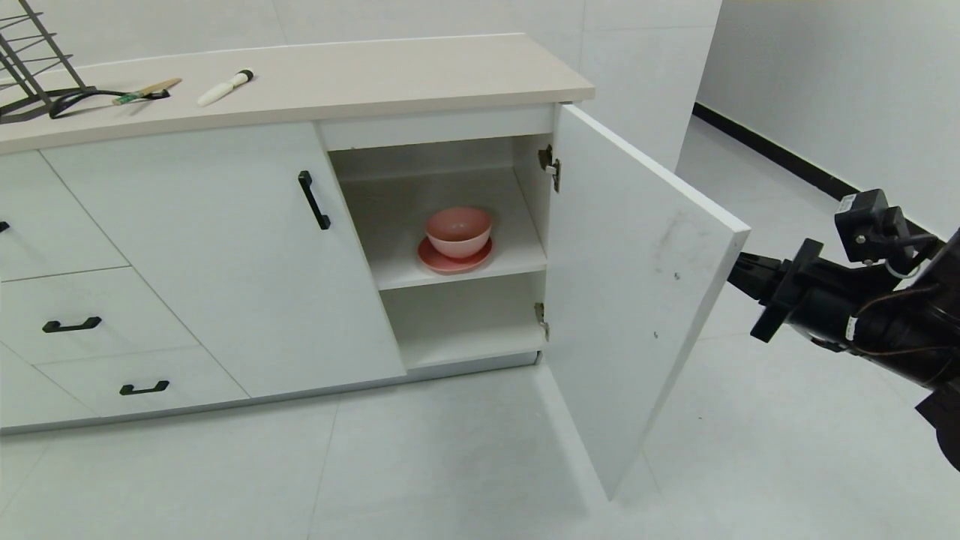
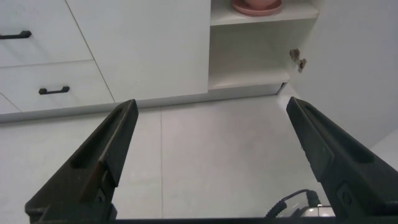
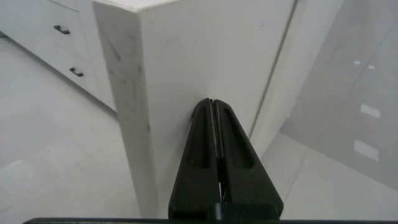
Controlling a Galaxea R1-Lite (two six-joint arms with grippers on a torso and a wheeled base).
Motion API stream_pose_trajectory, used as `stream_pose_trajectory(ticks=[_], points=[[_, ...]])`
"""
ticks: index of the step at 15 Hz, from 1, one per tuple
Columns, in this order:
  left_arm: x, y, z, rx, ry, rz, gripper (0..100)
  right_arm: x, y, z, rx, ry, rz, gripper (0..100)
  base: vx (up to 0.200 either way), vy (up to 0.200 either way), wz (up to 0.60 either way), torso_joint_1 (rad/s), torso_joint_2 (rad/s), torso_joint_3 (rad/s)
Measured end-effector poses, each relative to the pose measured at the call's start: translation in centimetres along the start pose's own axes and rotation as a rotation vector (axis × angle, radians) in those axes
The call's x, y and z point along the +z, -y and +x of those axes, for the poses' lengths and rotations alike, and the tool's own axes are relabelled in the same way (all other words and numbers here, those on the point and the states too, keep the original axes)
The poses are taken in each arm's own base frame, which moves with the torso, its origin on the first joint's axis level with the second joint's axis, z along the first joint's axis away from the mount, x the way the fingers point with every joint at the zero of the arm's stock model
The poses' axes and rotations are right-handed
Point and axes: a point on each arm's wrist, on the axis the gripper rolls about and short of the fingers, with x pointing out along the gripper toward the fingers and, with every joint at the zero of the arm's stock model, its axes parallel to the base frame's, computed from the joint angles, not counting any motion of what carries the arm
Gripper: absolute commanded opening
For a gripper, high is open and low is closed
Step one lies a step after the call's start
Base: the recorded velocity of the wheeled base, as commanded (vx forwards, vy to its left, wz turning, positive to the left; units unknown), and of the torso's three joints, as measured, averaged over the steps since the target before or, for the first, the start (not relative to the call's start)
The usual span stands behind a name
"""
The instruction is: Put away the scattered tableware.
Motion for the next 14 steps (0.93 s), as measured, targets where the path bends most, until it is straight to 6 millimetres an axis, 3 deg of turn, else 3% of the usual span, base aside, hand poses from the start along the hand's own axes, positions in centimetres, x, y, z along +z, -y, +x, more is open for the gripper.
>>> stream_pose_trajectory(ticks=[4, 9, 14], points=[[0.0, 0.0, 0.0, 0.001, 0.000, 0.000, 100, 0.2, -2.0, 0.7, 0.072, 0.011, 0.019, 0, 0.000, 0.000, 0.00, 0.000, 0.00, 0.000], [0.0, 0.0, 0.0, 0.002, 0.000, -0.003, 100, 0.1, -4.1, 4.9, 0.192, 0.066, 0.045, 0, 0.000, 0.000, 0.00, 0.000, 0.00, 0.000], [0.0, -0.1, 0.0, 0.026, 0.003, -0.029, 100, -0.8, -5.9, 7.4, 0.265, 0.071, 0.082, 0, 0.000, 0.000, 0.00, 0.000, 0.00, 0.000]])
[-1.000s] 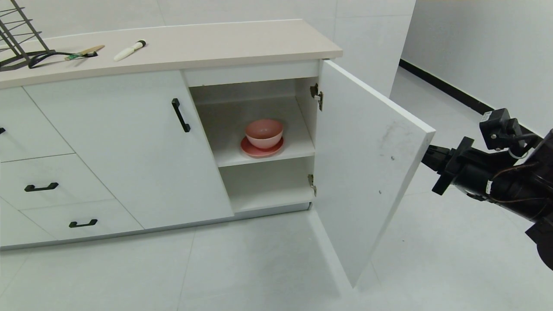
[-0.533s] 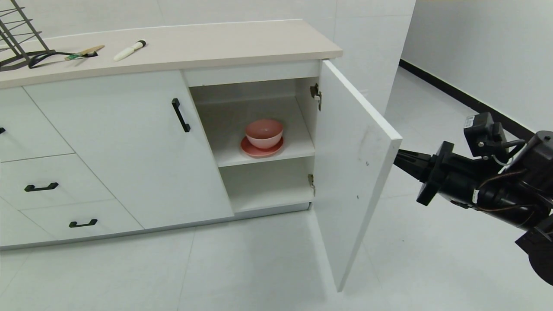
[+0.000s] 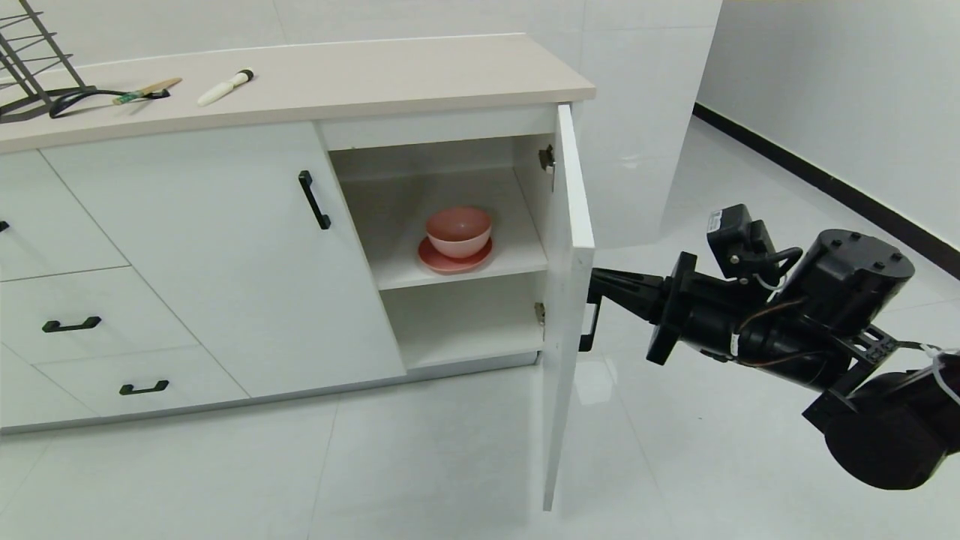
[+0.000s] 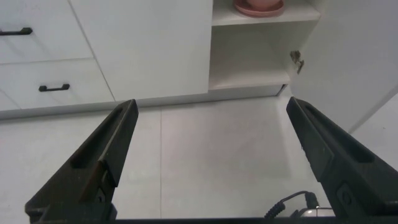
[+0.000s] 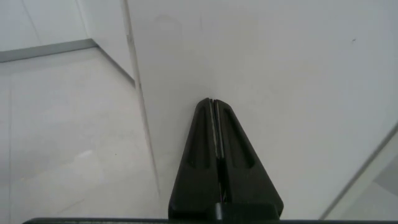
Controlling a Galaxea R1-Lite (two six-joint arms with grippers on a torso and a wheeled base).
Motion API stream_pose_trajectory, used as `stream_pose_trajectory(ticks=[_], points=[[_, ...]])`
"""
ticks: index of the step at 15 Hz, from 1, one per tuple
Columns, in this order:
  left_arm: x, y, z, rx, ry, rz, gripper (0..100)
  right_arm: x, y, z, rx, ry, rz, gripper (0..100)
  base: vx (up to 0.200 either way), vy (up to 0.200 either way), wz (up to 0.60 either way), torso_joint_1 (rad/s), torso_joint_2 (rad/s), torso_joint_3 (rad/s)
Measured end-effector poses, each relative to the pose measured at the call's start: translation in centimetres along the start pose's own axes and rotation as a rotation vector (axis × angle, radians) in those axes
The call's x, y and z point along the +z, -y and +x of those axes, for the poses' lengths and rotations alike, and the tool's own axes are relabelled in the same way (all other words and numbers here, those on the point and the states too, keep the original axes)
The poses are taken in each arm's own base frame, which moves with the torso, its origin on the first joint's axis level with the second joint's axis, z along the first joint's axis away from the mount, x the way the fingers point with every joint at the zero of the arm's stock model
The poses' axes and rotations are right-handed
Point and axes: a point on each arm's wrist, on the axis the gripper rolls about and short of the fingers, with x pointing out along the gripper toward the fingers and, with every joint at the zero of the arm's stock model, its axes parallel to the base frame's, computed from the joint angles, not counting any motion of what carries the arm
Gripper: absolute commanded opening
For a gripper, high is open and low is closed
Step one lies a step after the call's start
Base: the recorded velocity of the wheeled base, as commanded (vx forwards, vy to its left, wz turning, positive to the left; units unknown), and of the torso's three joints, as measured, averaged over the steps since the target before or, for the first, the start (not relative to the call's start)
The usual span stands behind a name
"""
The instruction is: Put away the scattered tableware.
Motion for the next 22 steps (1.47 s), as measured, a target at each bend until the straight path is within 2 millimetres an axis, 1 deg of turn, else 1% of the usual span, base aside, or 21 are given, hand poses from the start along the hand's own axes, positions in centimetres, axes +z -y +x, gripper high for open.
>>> stream_pose_trajectory(ticks=[4, 8, 10, 15, 18, 22], points=[[0.0, 0.0, 0.0, 0.003, 0.000, -0.001, 100, 0.8, 0.3, 3.2, 0.035, 0.084, -0.018, 0, 0.000, 0.000, 0.00, 0.000, 0.00, 0.000], [0.0, 0.0, 0.0, 0.004, 0.001, 0.000, 100, 0.3, 0.1, 5.4, 0.067, 0.117, -0.018, 0, 0.000, 0.000, 0.00, 0.000, 0.00, 0.000], [0.0, 0.0, 0.0, 0.004, 0.001, 0.000, 100, 0.2, 0.4, 6.6, 0.071, 0.142, -0.030, 0, 0.000, 0.000, 0.00, 0.000, 0.00, 0.000], [0.0, 0.0, 0.0, 0.004, 0.001, 0.003, 100, -0.9, 1.2, 8.4, 0.073, 0.165, -0.034, 0, 0.000, 0.000, 0.00, 0.000, 0.00, 0.000], [0.0, 0.0, 0.0, 0.004, 0.001, 0.002, 100, -1.4, 1.0, 9.9, 0.085, 0.193, -0.030, 0, 0.000, 0.000, 0.00, 0.000, 0.00, 0.000], [0.0, 0.0, 0.0, 0.004, 0.001, 0.002, 100, -1.6, 0.5, 12.7, 0.046, 0.329, 0.019, 0, 0.000, 0.000, 0.00, 0.000, 0.00, 0.000]])
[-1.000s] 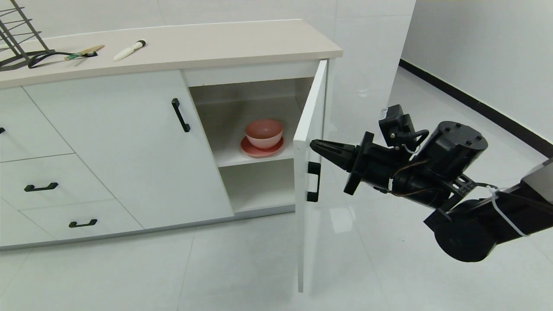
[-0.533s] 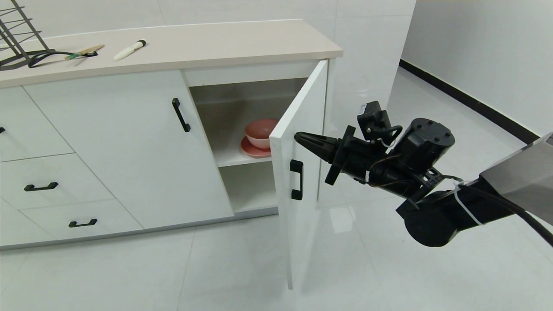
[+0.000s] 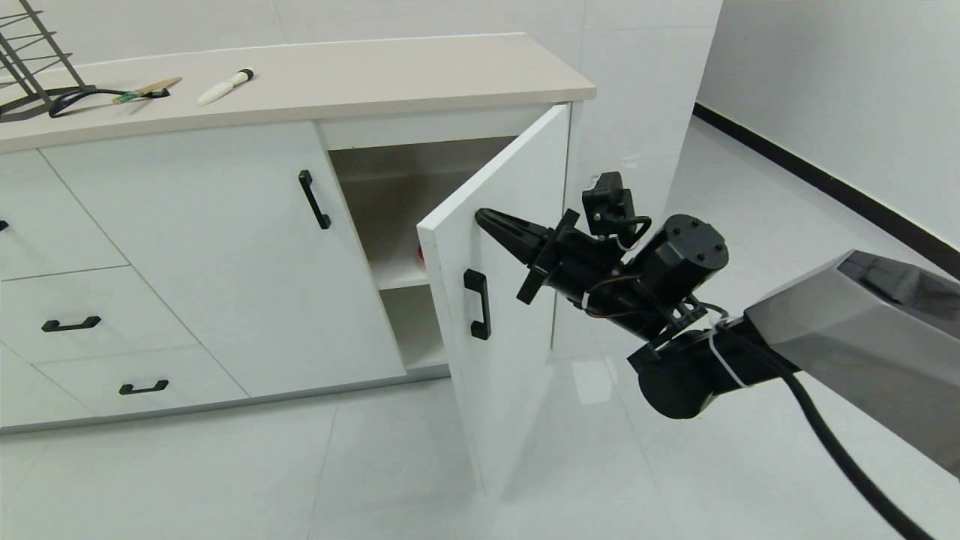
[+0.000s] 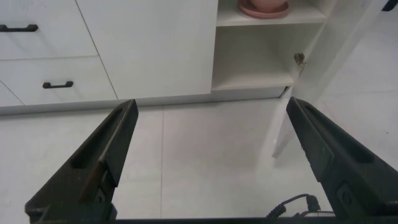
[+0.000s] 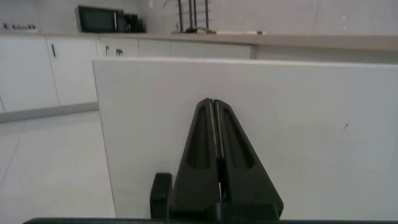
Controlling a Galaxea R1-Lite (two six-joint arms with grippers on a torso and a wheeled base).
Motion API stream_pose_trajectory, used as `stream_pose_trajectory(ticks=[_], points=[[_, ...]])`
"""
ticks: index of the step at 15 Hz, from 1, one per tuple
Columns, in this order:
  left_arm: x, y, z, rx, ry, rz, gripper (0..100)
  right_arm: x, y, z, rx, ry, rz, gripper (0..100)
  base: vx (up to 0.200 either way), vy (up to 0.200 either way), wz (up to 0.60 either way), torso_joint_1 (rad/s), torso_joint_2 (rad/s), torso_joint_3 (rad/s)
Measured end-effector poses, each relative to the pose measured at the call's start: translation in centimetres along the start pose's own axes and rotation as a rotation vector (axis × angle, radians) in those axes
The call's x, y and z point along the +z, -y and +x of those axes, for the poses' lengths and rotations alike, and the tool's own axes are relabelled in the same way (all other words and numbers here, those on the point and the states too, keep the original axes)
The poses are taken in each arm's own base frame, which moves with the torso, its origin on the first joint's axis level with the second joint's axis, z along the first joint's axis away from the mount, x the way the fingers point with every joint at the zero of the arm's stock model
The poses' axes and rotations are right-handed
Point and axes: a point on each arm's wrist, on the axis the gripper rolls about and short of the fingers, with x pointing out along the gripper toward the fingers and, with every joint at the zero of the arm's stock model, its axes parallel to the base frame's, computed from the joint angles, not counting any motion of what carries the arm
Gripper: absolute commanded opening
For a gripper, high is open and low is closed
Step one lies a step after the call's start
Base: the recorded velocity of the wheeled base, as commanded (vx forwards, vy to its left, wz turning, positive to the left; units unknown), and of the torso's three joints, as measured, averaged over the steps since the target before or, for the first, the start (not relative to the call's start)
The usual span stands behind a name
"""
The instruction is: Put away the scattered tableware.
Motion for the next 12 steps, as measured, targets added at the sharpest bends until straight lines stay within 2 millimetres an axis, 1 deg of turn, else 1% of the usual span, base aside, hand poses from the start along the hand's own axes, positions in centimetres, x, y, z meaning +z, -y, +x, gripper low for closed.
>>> stream_pose_trajectory(ticks=[3, 6, 8, 10, 11, 12], points=[[0.0, 0.0, 0.0, 0.000, 0.000, -0.001, 100, -2.2, 0.3, 1.2, -0.024, 0.047, 0.019, 0, 0.000, 0.000, 0.00, 0.000, 0.00, 0.000], [0.0, 0.0, 0.0, 0.000, 0.000, -0.001, 100, -4.3, 1.1, 2.3, -0.073, 0.104, 0.016, 0, 0.000, 0.000, 0.00, 0.000, 0.00, 0.000], [0.0, 0.0, 0.0, 0.000, 0.000, -0.002, 100, -5.2, 1.6, 3.2, -0.103, 0.163, 0.009, 0, 0.000, 0.000, 0.00, 0.000, 0.00, 0.000], [0.0, 0.0, 0.0, 0.000, 0.000, -0.002, 100, -6.4, 1.8, 3.4, -0.113, 0.188, 0.011, 0, 0.000, 0.000, 0.00, 0.000, 0.00, 0.000], [0.0, 0.0, 0.0, 0.000, 0.000, -0.003, 100, -6.7, 1.8, 3.4, -0.113, 0.192, 0.010, 0, 0.000, 0.000, 0.00, 0.000, 0.00, 0.000], [0.0, 0.0, 0.0, 0.000, 0.000, -0.002, 100, -6.7, 1.9, 3.5, -0.112, 0.205, 0.006, 0, 0.000, 0.000, 0.00, 0.000, 0.00, 0.000]])
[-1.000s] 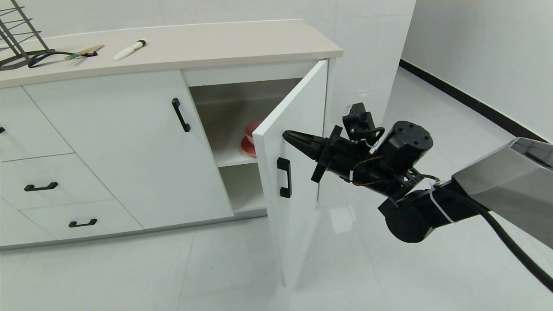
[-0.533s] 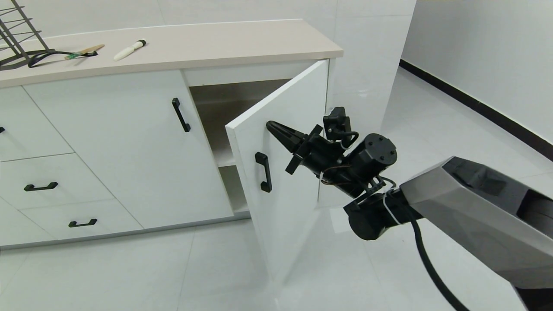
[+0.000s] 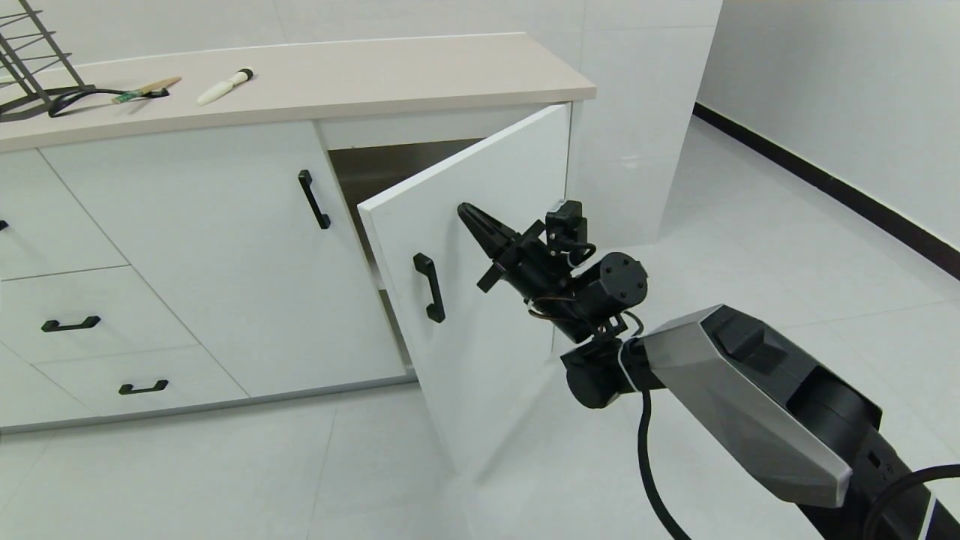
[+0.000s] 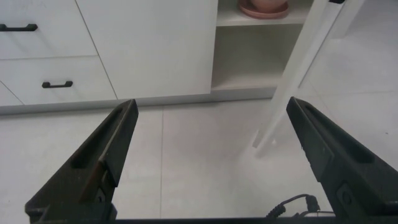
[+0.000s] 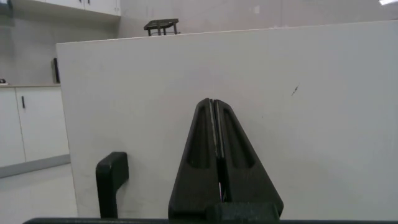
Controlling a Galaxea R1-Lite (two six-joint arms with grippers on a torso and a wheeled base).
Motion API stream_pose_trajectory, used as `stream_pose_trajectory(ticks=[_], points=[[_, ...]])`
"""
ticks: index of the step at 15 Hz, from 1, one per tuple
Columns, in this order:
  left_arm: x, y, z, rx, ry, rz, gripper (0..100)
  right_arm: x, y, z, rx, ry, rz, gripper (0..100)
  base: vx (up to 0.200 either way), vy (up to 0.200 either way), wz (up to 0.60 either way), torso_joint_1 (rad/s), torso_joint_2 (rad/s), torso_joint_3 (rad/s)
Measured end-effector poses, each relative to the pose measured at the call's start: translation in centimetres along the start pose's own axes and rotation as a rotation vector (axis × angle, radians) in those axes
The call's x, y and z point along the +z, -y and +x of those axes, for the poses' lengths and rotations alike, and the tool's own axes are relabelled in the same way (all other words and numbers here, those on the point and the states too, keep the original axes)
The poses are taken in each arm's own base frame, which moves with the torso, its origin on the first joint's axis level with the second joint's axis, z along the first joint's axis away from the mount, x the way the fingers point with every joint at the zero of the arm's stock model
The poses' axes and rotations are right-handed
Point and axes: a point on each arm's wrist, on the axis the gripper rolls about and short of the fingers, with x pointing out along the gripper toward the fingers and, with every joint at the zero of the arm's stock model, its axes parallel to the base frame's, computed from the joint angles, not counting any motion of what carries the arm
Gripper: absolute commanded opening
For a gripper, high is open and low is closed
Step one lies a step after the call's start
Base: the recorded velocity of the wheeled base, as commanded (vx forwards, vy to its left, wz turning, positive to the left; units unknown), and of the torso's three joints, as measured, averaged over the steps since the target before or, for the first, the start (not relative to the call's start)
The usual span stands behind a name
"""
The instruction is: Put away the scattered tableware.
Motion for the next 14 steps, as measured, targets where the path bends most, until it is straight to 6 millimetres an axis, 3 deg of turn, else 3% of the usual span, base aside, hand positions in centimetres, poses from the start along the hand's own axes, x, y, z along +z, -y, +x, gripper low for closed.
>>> stream_pose_trajectory(ticks=[4, 8, 11, 14], points=[[0.0, 0.0, 0.0, 0.000, 0.000, 0.000, 100, 1.7, 0.6, 1.0, 0.003, 0.063, -0.024, 0, 0.000, 0.000, 0.00, 0.000, 0.00, 0.000], [0.0, 0.0, 0.0, 0.000, 0.000, -0.002, 100, 5.0, 1.8, 1.1, -0.017, 0.068, -0.049, 0, 0.000, 0.000, 0.00, 0.000, 0.00, 0.000], [0.0, 0.0, 0.0, 0.000, 0.000, -0.001, 100, 9.1, 2.9, -0.3, -0.060, 0.006, -0.060, 0, 0.000, 0.000, 0.00, 0.000, 0.00, 0.000], [0.0, 0.0, 0.0, 0.000, 0.000, 0.001, 100, 15.5, 3.3, -4.3, -0.122, -0.107, -0.082, 0, 0.000, 0.000, 0.00, 0.000, 0.00, 0.000]])
